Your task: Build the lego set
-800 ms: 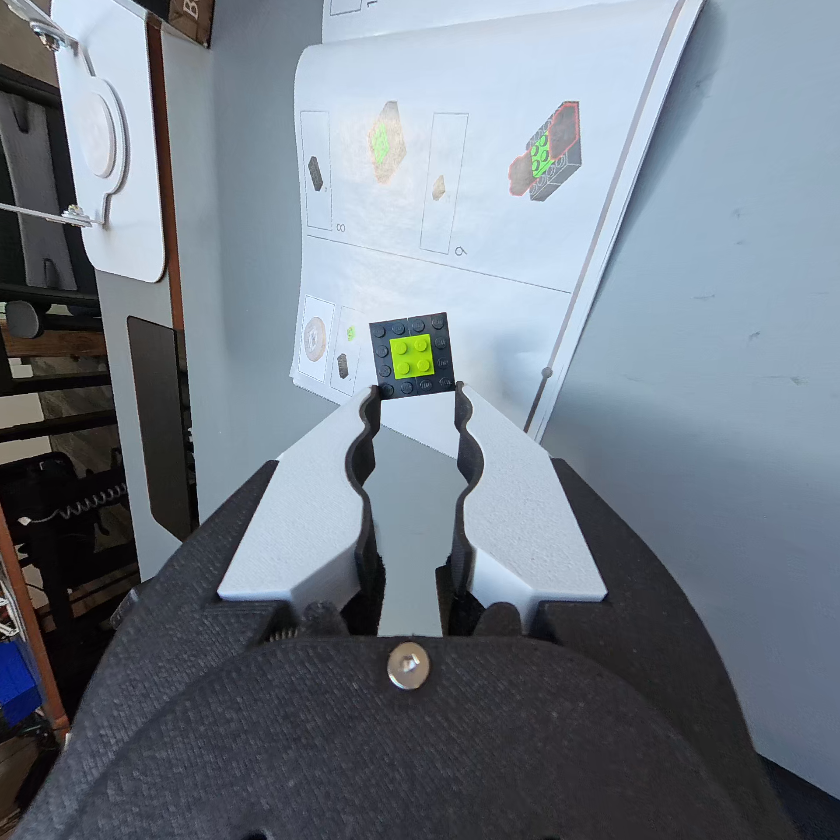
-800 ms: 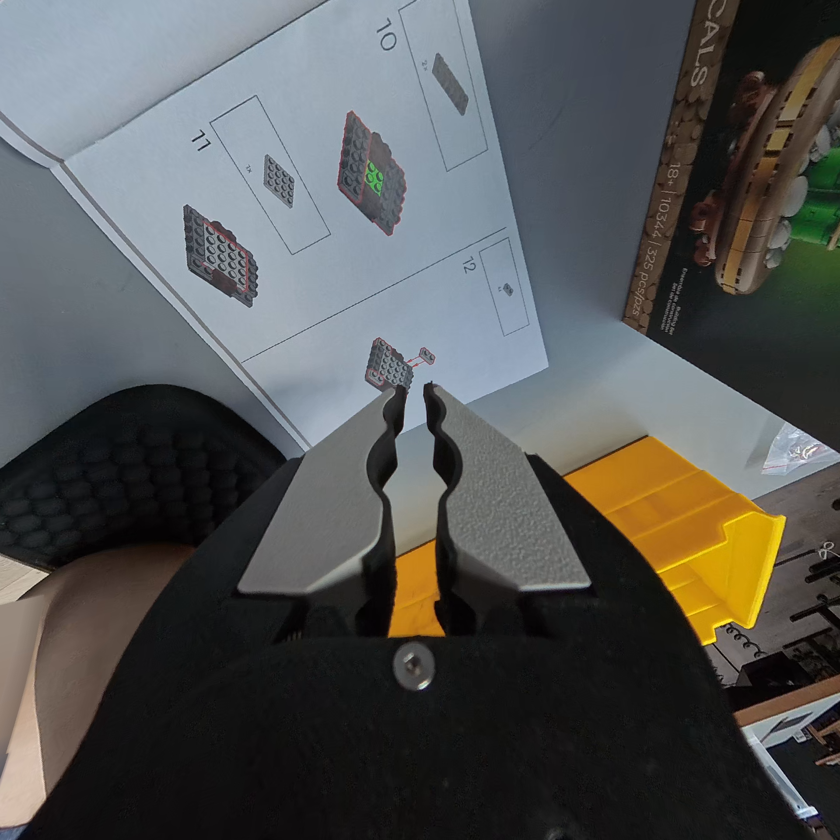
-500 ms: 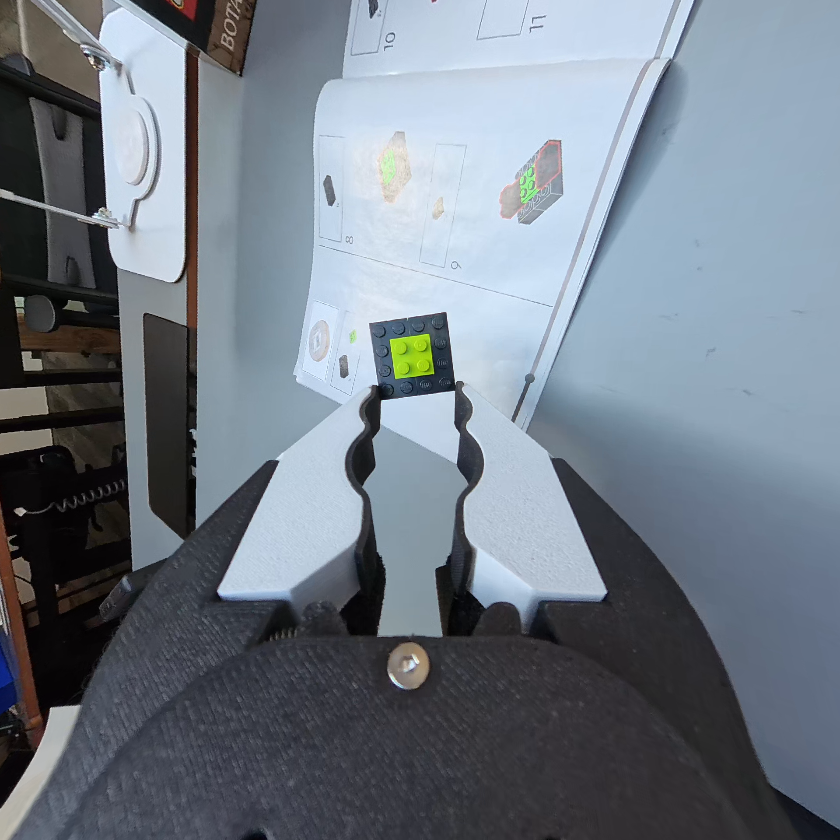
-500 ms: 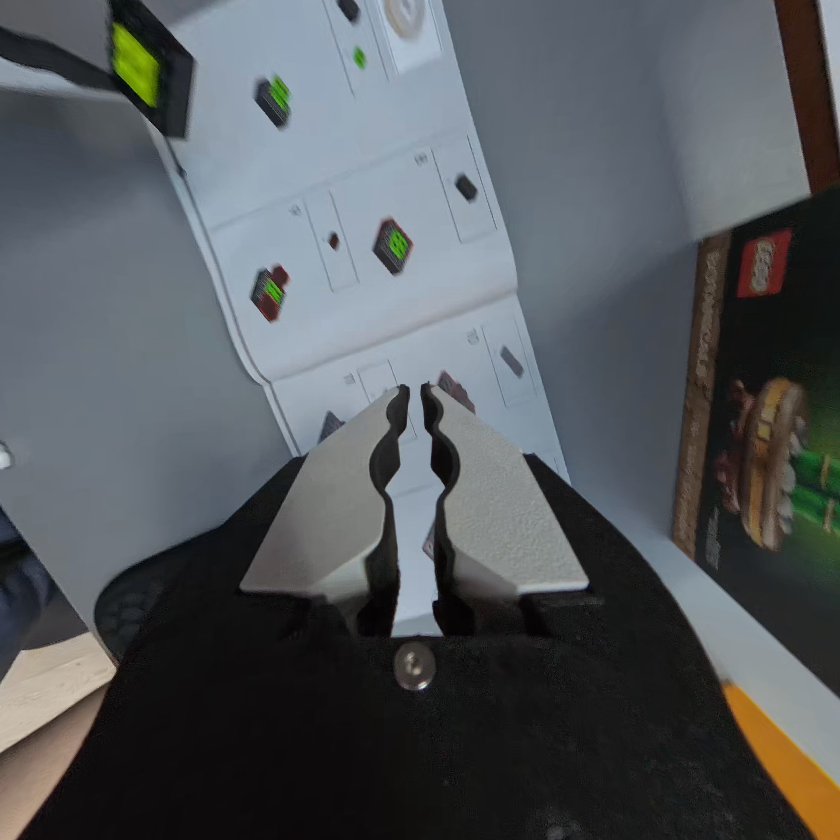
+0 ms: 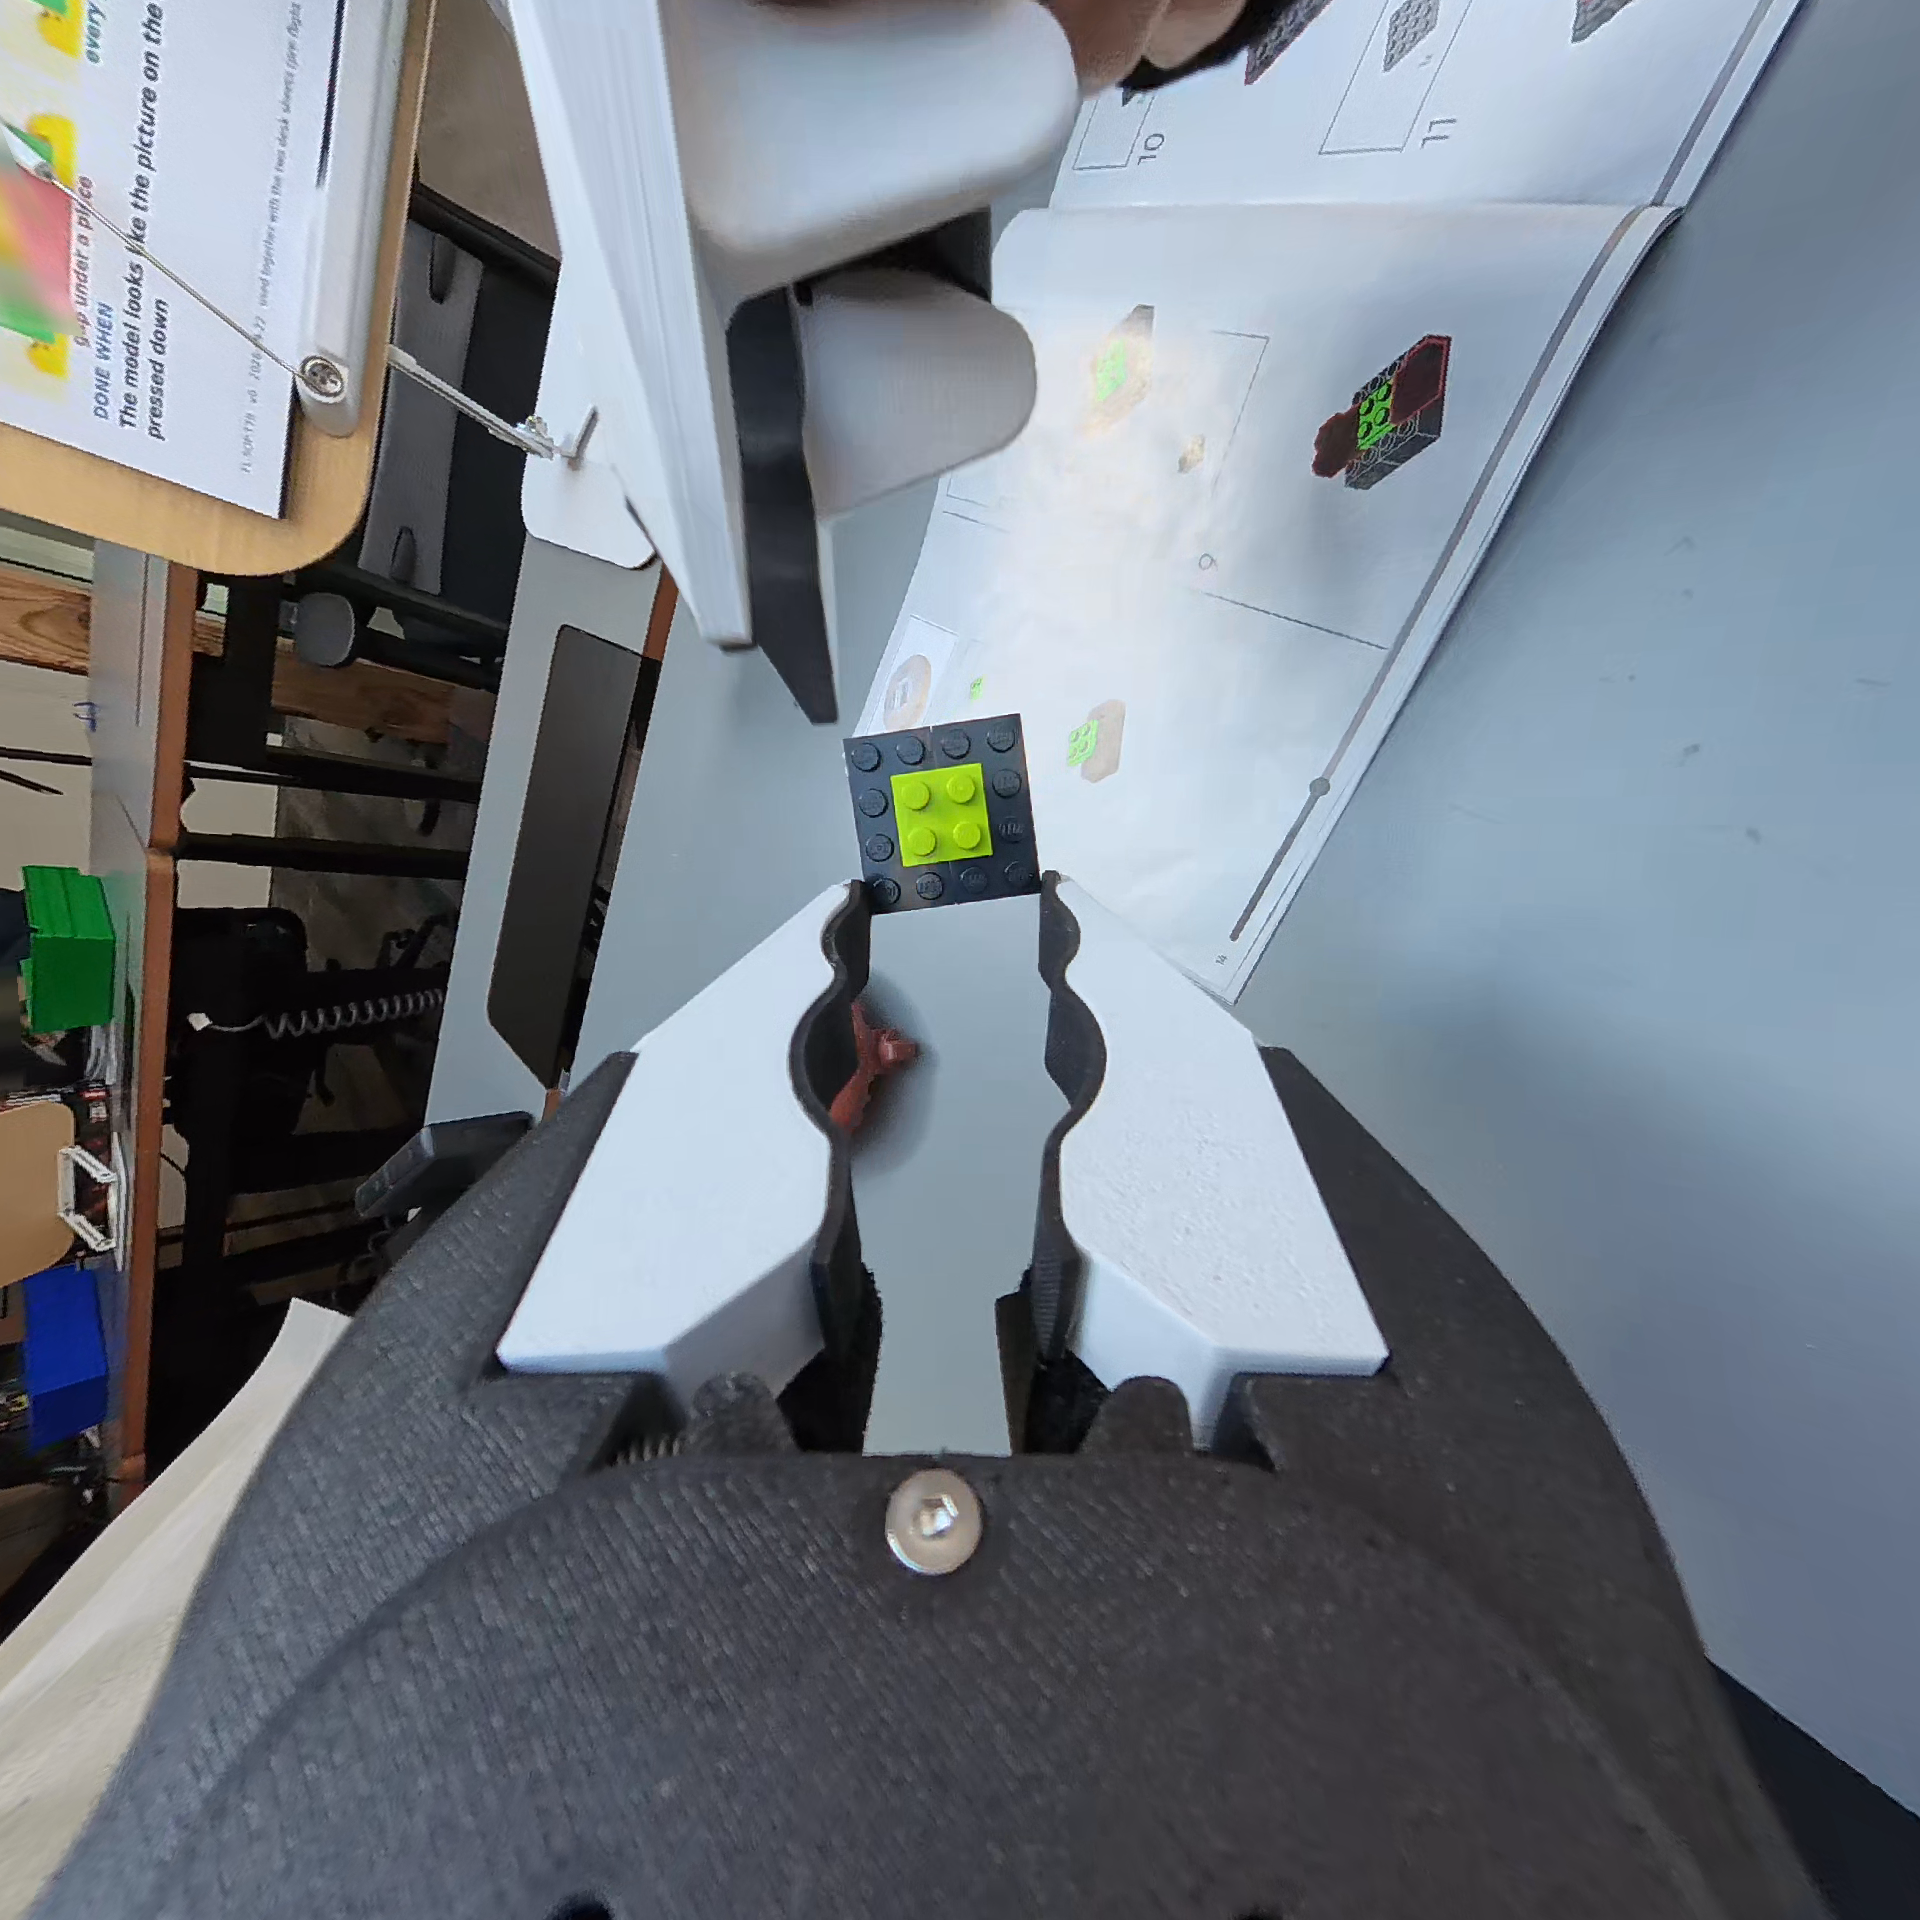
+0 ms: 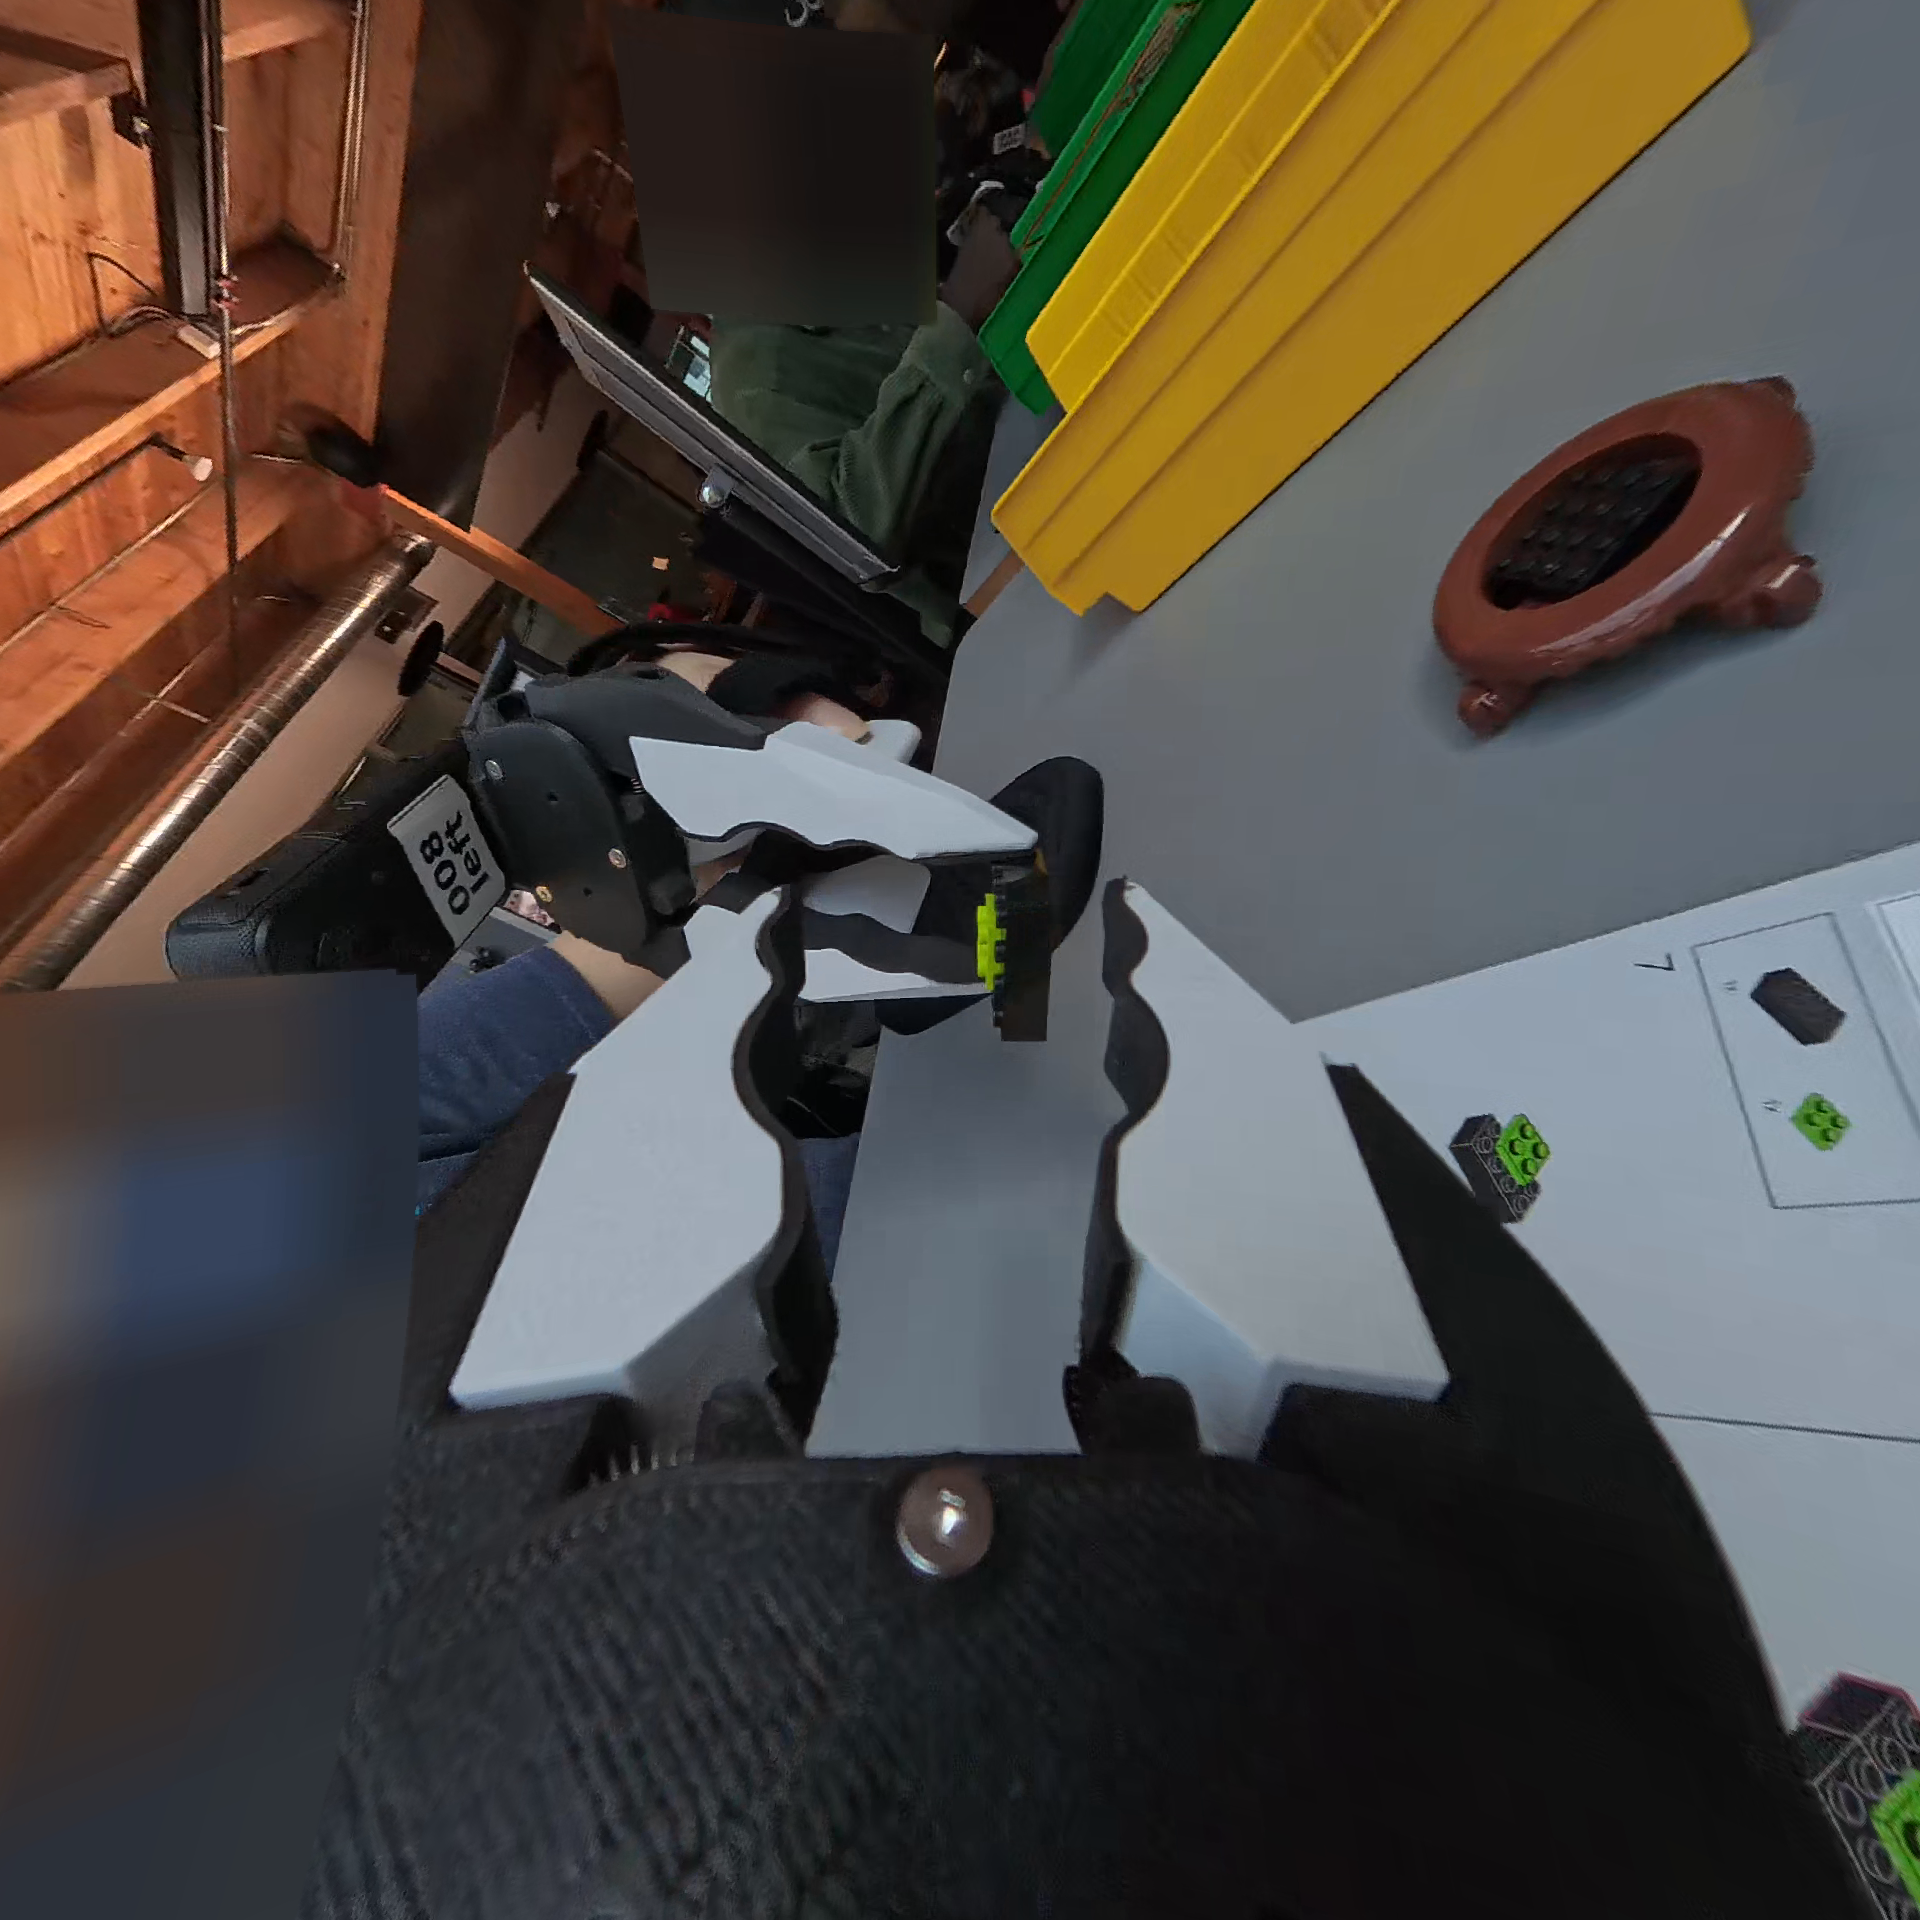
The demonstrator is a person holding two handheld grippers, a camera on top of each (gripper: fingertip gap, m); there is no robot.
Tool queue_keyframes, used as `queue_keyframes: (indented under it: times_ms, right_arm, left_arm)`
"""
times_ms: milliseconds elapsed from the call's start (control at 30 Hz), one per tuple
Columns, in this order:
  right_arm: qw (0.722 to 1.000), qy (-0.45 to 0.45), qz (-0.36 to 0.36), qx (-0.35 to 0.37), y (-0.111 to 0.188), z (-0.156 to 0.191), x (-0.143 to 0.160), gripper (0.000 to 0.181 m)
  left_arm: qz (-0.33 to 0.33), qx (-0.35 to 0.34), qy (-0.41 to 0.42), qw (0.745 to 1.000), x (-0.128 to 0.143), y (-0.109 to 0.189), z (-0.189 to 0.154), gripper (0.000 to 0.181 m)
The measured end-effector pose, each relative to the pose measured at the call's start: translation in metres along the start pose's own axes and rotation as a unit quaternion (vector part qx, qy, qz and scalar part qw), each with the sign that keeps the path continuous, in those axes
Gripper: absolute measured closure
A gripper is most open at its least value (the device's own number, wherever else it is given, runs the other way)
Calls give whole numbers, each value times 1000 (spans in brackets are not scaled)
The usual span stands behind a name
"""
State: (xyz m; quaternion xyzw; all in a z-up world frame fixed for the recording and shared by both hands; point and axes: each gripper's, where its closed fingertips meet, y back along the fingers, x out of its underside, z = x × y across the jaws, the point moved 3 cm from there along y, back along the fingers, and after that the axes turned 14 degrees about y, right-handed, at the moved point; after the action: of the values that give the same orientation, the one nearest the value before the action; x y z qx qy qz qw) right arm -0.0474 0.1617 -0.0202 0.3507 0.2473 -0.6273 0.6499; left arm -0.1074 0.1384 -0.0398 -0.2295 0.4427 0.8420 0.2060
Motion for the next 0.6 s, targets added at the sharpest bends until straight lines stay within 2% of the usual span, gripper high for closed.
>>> queue_keyframes:
  times_ms: [67,233,333,433,500,600]
  right_arm:
    - [1000,1,19,-5,-10,-2,9,138]
    - [1000,-13,14,-18,-14,-4,12,145]
    - [999,-8,35,-5,-12,-11,18,145]
    - [999,-16,31,-18,-12,-9,18,154]
    - [999,-11,35,-20,-12,-9,18,168]
    - [999,1,42,-2,-9,-7,17,168]
  left_arm:
    - [2,-7,-7,1000,-2,0,2,150]
    - [1,-7,-8,1000,-7,-3,4,150]
    - [-1,-6,-7,1000,-9,-4,5,150]
    - [-1,-4,-7,1000,-10,-5,5,151]
    - [0,-4,-11,1000,-12,-6,5,150]
    - [1,-10,-17,1000,-14,-7,6,151]
